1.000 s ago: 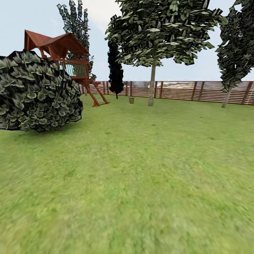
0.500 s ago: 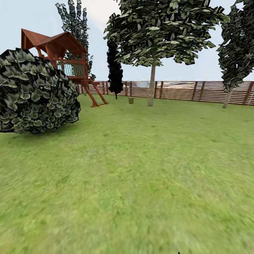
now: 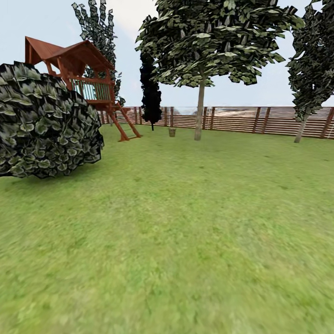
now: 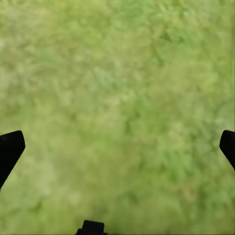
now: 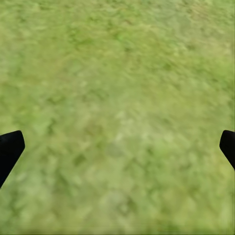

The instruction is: Take the three Easter eggs out of the wicker basket on the lawn in the garden, then place them on the lawn next to a single tree (choose any tree) so that all three eggs are next to the same tree and none are left in the basket.

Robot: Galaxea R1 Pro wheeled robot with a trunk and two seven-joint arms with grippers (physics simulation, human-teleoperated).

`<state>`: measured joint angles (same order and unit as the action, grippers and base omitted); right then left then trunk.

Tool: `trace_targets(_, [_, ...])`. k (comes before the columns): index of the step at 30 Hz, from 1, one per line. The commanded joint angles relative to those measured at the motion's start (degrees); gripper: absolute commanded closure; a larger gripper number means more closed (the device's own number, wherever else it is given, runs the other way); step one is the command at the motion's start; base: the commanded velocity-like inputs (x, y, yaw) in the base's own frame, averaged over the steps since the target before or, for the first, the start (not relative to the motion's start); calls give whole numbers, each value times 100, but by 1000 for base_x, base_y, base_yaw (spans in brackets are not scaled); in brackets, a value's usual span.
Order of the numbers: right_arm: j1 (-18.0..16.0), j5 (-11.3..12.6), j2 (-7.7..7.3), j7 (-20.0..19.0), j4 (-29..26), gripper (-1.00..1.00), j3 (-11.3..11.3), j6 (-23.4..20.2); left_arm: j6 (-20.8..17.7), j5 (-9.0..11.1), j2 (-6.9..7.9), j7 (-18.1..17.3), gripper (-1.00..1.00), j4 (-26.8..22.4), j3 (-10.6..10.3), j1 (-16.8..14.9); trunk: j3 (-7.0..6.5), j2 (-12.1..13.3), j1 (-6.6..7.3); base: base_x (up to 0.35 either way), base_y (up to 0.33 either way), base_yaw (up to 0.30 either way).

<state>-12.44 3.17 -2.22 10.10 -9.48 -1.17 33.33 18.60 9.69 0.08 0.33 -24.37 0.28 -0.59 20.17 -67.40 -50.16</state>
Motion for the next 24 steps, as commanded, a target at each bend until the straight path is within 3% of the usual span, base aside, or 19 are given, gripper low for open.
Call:
trace_targets(1, [-4, 33, -5, -18, 15, -100, -10, 30, 36, 33, 1, 3, -100, 6, -9, -3, 6, -4, -1, 23, 0, 0])
trace_targets(5, [-4, 34, -14, -17, 30, -100, -11, 42, 80, 33, -9, 26, -100, -4, -6, -5, 6, -4, -1, 51, 0, 0])
trace_targets(12, [-4, 32, -16, -17, 38, -100, -6, 50, 82, 33, -15, 40, -100, 9, -10, -3, 6, -4, -1, 285, 0, 1])
trace_targets(24, [-4, 11, -67, -17, 50, -100, 4, 51, 74, 33, -32, 54, -100, 31, -17, -4, 31, -4, -1, 328, 0, 163])
